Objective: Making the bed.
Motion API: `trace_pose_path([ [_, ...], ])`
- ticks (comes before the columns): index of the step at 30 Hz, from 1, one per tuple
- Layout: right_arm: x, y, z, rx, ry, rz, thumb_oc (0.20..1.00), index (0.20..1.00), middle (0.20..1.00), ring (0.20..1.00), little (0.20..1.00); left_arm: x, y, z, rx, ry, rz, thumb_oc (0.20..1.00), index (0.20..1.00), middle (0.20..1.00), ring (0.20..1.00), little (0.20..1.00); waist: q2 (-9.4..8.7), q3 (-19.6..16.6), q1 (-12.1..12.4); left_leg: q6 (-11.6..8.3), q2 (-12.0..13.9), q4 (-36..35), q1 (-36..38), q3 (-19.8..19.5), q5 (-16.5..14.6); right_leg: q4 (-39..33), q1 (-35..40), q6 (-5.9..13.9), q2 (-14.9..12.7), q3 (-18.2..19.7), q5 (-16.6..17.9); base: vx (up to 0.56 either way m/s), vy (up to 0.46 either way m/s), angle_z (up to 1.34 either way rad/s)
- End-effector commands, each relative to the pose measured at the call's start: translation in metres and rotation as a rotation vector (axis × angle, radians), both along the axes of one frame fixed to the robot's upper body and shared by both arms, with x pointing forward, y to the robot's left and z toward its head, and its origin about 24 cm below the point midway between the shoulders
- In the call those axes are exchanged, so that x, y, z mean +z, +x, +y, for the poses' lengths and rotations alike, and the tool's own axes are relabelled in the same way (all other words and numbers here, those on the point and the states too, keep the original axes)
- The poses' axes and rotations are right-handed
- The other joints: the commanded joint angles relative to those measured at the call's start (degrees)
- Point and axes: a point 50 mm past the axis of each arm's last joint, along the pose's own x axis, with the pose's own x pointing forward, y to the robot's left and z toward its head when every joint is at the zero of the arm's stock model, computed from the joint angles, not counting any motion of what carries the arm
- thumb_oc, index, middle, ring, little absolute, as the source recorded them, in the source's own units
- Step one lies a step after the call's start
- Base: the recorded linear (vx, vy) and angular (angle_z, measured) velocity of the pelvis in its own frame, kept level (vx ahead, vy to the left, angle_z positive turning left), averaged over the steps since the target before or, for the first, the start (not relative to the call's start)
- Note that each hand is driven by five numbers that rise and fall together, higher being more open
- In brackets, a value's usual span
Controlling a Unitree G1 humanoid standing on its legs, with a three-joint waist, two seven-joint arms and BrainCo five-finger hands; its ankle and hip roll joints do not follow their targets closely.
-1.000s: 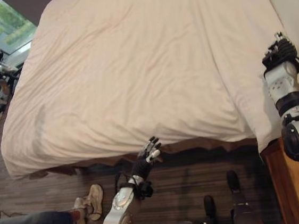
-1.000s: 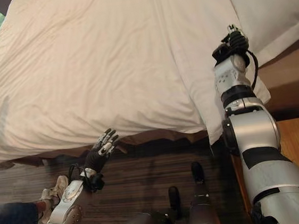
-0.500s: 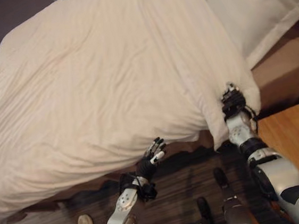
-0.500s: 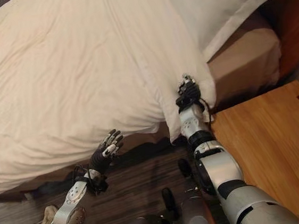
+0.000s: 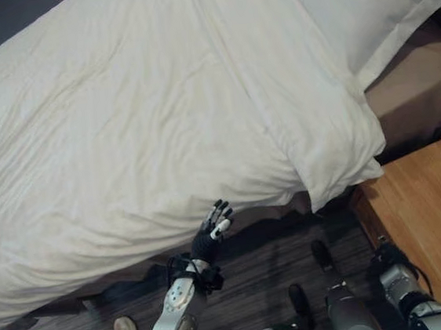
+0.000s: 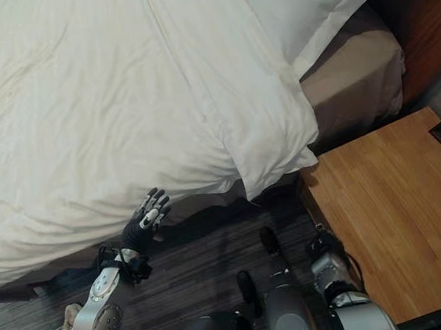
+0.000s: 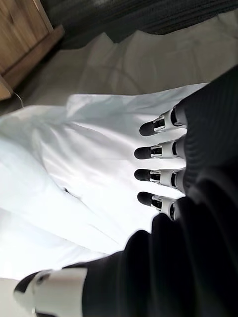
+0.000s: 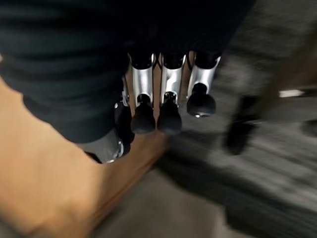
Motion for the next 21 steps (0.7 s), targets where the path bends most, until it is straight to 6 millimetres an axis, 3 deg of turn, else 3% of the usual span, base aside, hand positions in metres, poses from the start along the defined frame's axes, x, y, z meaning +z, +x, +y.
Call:
trace_pose_path([
  [1, 0.026, 0.019, 0.014, 0.160, -0.115, -0.160, 0.200, 0.200, 0.200, 0.200, 0.200, 0.008, 0.004, 0.012, 0.045, 0.033, -0.059, 1.000, 1.000, 1.000, 1.000, 1.000, -3.23, -3.13, -1.77, -1.94, 0.68, 0.66, 0.36, -1.05, 0.54, 1.25, 5.56, 4.40, -1.66, 1.29, -5.39, -0.01, -0.037, 0.12],
  [4, 0.037, 0.005, 0.022, 0.292, -0.188, -0.229, 0.200, 0.200, 0.200, 0.200, 0.200, 0.000, 0.003, 0.022, 0.067, 0.119, -0.024, 1.000, 1.000, 1.000, 1.000, 1.000, -5.76, -4.72, -2.39, -1.92, 1.32, 0.66, 2.26, -1.35, 0.26, 1.53, 7.28, 4.33, -1.37, 0.55, -5.95, 0.00, -0.047, 0.11],
  [5, 0.036, -0.001, 0.024, 0.337, -0.203, -0.232, 0.498, 0.498, 0.498, 0.498, 0.498, -0.004, 0.004, 0.023, 0.065, 0.166, -0.010, 1.000, 1.000, 1.000, 1.000, 1.000, -6.65, -5.35, -2.38, -1.93, 1.64, 0.72, 2.95, -1.61, 0.18, 1.81, 7.93, 4.29, -1.29, 0.21, -6.23, 0.00, 0.000, 0.00],
  [6, 0.036, -0.001, 0.024, 0.337, -0.203, -0.231, 1.000, 1.000, 1.000, 1.000, 1.000, -0.004, 0.004, 0.023, 0.065, 0.166, -0.009, 1.000, 1.000, 1.000, 1.000, 1.000, -6.65, -5.32, -2.40, -1.93, 1.64, 0.71, 3.03, -1.65, 0.17, 1.80, 8.02, 4.29, -1.30, 0.18, -6.25, 0.01, -0.056, 0.05],
  [7, 0.032, -0.013, 0.029, 0.384, -0.209, -0.220, 1.000, 1.000, 1.000, 1.000, 1.000, -0.008, 0.006, 0.023, 0.050, 0.212, 0.006, 1.000, 1.000, 1.000, 1.000, 1.000, -8.16, -6.09, -2.49, -1.83, 2.10, 0.85, 4.49, -2.21, -0.12, 2.39, 9.49, 4.11, -1.07, -0.65, -7.06, 0.01, -0.038, 0.02],
  [8, 0.032, -0.013, 0.029, 0.384, -0.209, -0.220, 1.000, 1.000, 1.000, 1.000, 1.000, -0.008, 0.006, 0.023, 0.050, 0.212, 0.006, 1.000, 1.000, 1.000, 1.000, 1.000, -8.17, -6.07, -2.49, -1.83, 2.10, 0.85, 4.50, -2.22, -0.12, 2.39, 9.52, 4.11, -1.07, -0.65, -7.06, 0.02, -0.053, 0.05],
  [12, 0.019, -0.044, 0.044, 0.529, -0.208, -0.180, 1.000, 1.000, 1.000, 1.000, 1.000, -0.027, -0.001, 0.016, -0.034, 0.328, 0.070, 1.000, 1.000, 1.000, 1.000, 1.000, -11.60, -8.53, -1.92, -1.70, 3.10, 0.85, 7.53, -3.54, -0.95, 2.59, 13.27, 3.81, -0.62, -2.65, -8.52, 0.06, -0.043, 0.22],
  [15, 0.018, -0.048, 0.051, 0.632, -0.287, -0.154, 1.000, 1.000, 1.000, 1.000, 1.000, -0.035, -0.007, 0.015, -0.051, 0.355, 0.095, 1.000, 1.000, 1.000, 1.000, 1.000, -12.68, -8.85, -1.36, -1.58, 3.37, 0.97, 7.94, -3.75, -1.12, 2.54, 13.86, 3.84, -0.28, -3.05, -8.68, 0.00, -0.011, 0.12],
  [17, 0.023, -0.049, 0.050, 0.761, -0.496, -0.123, 1.000, 1.000, 1.000, 1.000, 1.000, -0.052, -0.023, 0.020, -0.056, 0.397, 0.168, 1.000, 1.000, 1.000, 1.000, 1.000, -13.74, -9.29, -0.38, -1.44, 3.58, 1.02, 8.52, -4.00, -1.23, 2.57, 14.65, 3.89, -0.21, -3.52, -9.10, 0.01, -0.007, -0.02],
  [21, 0.018, -0.056, 0.051, 0.836, -0.537, -0.086, 1.000, 1.000, 1.000, 1.000, 1.000, -0.073, -0.045, 0.020, -0.072, 0.400, 0.261, 1.000, 1.000, 1.000, 1.000, 1.000, -14.57, -9.39, 0.56, -1.22, 3.64, 1.12, 9.39, -4.63, -1.47, 2.86, 15.70, 3.78, -0.33, -4.12, -9.63, 0.03, 0.003, 0.06],
])
